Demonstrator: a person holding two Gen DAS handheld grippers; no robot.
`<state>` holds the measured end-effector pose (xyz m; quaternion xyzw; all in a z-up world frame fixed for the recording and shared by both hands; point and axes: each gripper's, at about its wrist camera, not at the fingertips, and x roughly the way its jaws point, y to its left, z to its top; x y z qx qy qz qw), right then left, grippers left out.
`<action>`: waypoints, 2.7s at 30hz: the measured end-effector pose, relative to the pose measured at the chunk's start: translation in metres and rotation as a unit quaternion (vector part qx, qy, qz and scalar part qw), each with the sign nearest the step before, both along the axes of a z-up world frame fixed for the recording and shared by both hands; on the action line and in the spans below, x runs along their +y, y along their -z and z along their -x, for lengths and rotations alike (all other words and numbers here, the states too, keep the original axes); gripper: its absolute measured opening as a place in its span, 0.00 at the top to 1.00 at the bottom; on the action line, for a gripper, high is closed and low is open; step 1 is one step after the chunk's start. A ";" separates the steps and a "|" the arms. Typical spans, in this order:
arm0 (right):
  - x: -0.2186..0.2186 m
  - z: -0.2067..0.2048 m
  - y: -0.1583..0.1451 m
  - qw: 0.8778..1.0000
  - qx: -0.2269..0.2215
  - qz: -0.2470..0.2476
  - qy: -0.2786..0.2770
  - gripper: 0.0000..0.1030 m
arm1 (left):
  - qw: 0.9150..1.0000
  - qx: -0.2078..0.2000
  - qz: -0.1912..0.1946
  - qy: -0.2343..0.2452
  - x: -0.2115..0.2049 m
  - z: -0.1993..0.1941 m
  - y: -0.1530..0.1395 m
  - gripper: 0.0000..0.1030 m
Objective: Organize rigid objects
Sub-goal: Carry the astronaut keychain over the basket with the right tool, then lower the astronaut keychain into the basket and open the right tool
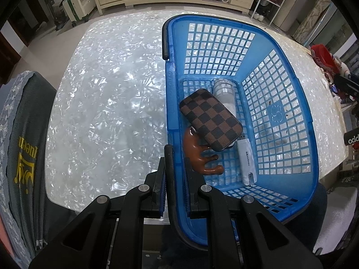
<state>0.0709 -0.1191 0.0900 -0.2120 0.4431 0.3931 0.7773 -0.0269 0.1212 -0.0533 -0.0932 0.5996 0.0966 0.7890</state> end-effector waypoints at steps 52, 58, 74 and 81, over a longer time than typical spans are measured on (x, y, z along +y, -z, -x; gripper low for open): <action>0.120 0.025 0.079 0.996 0.052 0.034 -0.068 0.66 | 1.000 0.002 -0.012 0.004 -0.002 -0.001 0.000 0.86; 0.118 0.027 0.076 0.996 0.044 0.030 -0.072 0.66 | 1.000 0.001 -0.010 0.003 -0.003 -0.001 0.000 0.86; 0.116 0.025 0.080 0.995 0.067 0.016 -0.077 0.60 | 1.000 0.001 -0.008 0.002 -0.003 0.000 0.000 0.86; 0.108 0.026 0.064 0.997 0.035 -0.008 -0.074 0.10 | 1.000 0.001 -0.009 0.003 -0.004 -0.001 0.000 0.86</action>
